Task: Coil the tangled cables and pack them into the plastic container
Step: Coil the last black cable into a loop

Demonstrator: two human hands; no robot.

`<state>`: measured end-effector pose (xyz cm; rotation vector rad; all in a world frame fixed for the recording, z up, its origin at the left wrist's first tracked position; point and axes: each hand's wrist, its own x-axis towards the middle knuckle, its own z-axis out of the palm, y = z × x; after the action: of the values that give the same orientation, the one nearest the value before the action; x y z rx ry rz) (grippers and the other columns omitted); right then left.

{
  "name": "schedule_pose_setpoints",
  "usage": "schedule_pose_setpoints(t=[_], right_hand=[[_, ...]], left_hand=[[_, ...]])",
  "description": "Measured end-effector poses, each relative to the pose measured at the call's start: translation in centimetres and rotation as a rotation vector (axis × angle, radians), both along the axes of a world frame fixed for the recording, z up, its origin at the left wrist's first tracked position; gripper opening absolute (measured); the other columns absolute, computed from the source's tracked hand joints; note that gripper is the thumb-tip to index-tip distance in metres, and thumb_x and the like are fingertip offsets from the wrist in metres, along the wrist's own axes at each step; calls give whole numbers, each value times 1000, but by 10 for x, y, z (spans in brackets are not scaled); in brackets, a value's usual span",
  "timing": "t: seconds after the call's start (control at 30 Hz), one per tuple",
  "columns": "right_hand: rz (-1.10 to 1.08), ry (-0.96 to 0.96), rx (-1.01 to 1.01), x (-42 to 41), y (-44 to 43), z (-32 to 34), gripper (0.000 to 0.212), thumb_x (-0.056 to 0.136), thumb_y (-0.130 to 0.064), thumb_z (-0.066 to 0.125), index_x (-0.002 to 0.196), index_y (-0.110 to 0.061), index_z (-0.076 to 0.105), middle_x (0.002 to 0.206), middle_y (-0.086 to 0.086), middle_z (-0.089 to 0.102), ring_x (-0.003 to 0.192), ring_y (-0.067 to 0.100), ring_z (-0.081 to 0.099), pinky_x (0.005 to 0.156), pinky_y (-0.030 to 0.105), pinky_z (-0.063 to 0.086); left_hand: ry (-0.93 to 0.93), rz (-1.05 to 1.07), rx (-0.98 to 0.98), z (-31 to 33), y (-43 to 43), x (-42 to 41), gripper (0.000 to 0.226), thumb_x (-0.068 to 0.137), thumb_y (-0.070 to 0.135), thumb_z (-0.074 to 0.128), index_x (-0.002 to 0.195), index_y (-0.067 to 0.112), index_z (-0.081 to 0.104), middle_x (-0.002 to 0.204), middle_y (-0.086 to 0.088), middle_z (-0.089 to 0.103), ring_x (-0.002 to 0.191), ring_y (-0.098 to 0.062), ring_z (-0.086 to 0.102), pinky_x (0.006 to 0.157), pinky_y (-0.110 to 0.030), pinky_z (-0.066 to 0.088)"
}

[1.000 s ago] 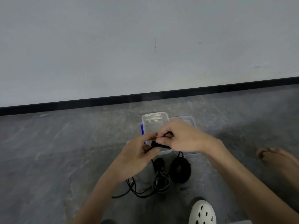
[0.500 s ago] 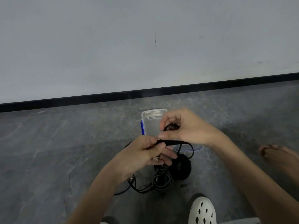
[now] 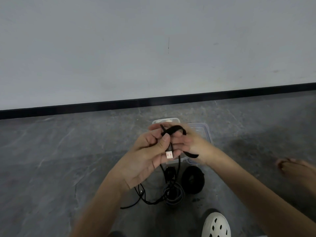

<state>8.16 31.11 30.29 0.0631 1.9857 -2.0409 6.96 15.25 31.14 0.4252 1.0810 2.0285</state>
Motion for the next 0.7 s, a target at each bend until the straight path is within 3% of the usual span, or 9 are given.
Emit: schedule_pose_setpoints(t=[0.07,0.13,0.23,0.3,0.4,0.5,0.57,0.7], right_hand=[[-17,-11,94,1,-9,-2,25,97,11,35,114,11,53,98,25,61,69,-1,67,61,9,48],[43,20,205,3,-17,-4,19,96,11,39,104,2,55,78,13,58,58,0,61,57,12,49],[169,12,306,9,-30,-8,23,101,-7,40,87,-6,57,65,3,59,65,14,57,69,28,49],[194,-28,275,10,-33,-10,18,104,-17,37,95,-14,53,65,-1,58,64,14,54,68,25,47],[262,-16,288,10,-35,-9,18,104,-13,36,111,-21,50,70,0,59,66,15,55,68,22,47],[356,-33,320,15,-41,-10,25,103,-9,37,124,-8,51,81,2,66,79,20,64,84,30,53],[377,-38,309,19,-46,-12,32,101,-7,40,132,-9,48,87,7,69,86,23,69,95,36,52],[401,-65,287,22,-46,-14,28,101,-10,44,128,-15,47,90,5,70,95,23,69,100,40,49]], left_hand=[[6,99,15,-2,0,-3,26,88,22,56,104,16,75,112,-11,72,100,-16,70,80,-21,55],[-3,186,46,-5,0,-6,26,88,22,56,104,14,75,115,-11,71,104,-16,68,81,-20,54],[-14,298,62,-7,-2,-12,26,92,20,53,104,11,74,120,-14,68,108,-19,67,83,-20,54],[-14,353,54,-9,-5,-18,27,93,18,49,103,10,73,119,-14,68,105,-18,68,81,-20,54],[-19,437,60,-10,-11,-25,28,92,20,48,104,9,71,119,-14,68,106,-19,68,81,-21,54],[-9,471,23,-11,-14,-29,29,91,22,48,107,6,67,118,-13,69,105,-20,68,80,-21,54],[35,488,-35,-13,-14,-30,31,92,23,48,110,5,65,116,-12,70,106,-21,68,81,-20,53],[113,551,-133,-18,-14,-31,26,98,17,44,111,9,66,111,-2,73,110,-16,66,86,-17,51]])
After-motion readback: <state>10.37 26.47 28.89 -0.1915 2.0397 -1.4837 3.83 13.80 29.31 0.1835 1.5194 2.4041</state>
